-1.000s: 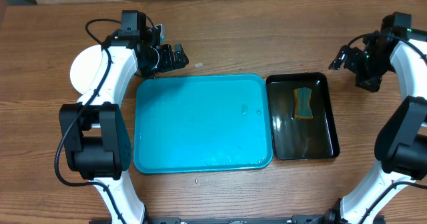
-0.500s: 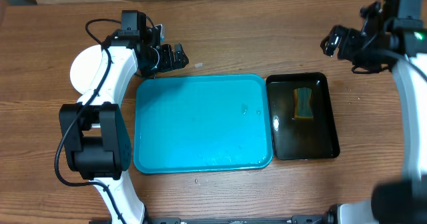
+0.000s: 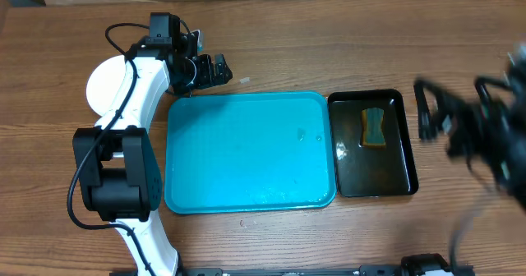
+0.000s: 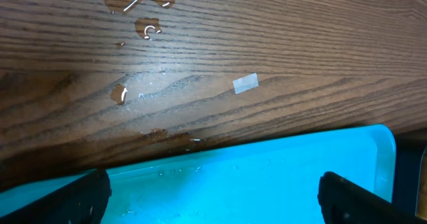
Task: Clean dirty plates on tray and stack at the side
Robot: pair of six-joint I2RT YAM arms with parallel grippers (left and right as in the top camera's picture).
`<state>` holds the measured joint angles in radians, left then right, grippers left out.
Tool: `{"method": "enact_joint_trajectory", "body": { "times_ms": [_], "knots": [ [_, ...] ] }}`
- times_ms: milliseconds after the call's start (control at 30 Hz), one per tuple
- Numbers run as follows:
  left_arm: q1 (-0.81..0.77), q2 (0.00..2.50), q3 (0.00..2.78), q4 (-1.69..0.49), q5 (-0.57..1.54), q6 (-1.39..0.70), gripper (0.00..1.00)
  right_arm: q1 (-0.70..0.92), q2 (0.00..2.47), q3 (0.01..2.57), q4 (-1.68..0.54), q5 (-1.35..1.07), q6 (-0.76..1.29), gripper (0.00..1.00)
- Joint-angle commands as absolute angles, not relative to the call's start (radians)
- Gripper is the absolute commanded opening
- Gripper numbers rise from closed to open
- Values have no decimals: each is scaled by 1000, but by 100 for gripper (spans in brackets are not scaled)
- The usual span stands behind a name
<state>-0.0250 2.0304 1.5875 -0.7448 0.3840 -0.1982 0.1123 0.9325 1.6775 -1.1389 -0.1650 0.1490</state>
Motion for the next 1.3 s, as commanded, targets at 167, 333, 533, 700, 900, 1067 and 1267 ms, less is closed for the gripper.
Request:
{"method": "enact_joint_trajectory", "body": {
  "times_ms": [167,333,533,700,900,1067,1267],
  "knots": [
    [-27,2033,1605,-748,377,-179,100,123,601,1570,-1108,-120,144,100],
    [-27,2033,1605,-748,377,-179,100,81,411,1335,-947,-121,141,100],
    [-27,2033,1605,-748,377,-179,100,35,237,955,-610,-160,141,100],
    [-27,2033,1605,-748,377,-179,100,32,168,649,-188,-203,142,100],
    [-27,2033,1605,-748,377,-179,100,21,101,374,136,-204,160,100],
    [-27,2033,1605,-748,377,-179,100,2,7,224,157,-203,160,100],
    [-27,2033,1605,-748,377,-179,100,-27,3,103,198,-202,177,100]
  ]
}}
